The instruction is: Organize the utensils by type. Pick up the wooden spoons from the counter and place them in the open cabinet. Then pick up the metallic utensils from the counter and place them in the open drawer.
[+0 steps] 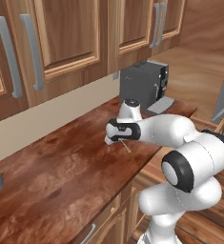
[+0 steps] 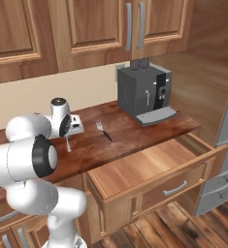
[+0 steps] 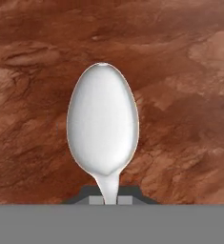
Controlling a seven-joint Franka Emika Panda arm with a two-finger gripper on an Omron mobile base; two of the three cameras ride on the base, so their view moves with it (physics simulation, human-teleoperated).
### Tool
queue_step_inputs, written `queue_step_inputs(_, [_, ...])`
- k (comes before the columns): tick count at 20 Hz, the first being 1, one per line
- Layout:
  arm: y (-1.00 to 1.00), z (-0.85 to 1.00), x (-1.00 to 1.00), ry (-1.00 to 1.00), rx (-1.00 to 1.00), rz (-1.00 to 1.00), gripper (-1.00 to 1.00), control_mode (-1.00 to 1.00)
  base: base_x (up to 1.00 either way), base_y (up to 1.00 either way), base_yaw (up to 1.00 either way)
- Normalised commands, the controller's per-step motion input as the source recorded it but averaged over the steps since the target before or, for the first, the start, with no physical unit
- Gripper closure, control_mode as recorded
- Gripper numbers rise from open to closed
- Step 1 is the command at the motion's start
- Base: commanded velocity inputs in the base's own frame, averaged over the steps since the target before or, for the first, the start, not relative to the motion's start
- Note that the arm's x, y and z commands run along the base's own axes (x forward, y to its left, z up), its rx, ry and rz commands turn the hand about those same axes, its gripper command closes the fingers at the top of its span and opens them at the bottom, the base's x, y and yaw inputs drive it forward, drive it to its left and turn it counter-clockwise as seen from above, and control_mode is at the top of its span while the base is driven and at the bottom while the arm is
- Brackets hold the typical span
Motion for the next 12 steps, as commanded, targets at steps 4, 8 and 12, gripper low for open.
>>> queue_step_inputs(4, [-0.5, 0.27, 0.04, 0.0, 0.0, -0.32, 1.0, -1.0, 0.0, 0.0, 0.0])
queue_step_inputs(8, [-0.53, 0.22, 0.0, 0.0, 0.0, -0.27, 1.0, -1.0, 0.0, 0.0, 0.0])
queue_step_inputs(12, [-0.6, 0.13, 0.0, 0.0, 0.0, -0.29, 1.0, -1.0, 0.0, 0.0, 0.0])
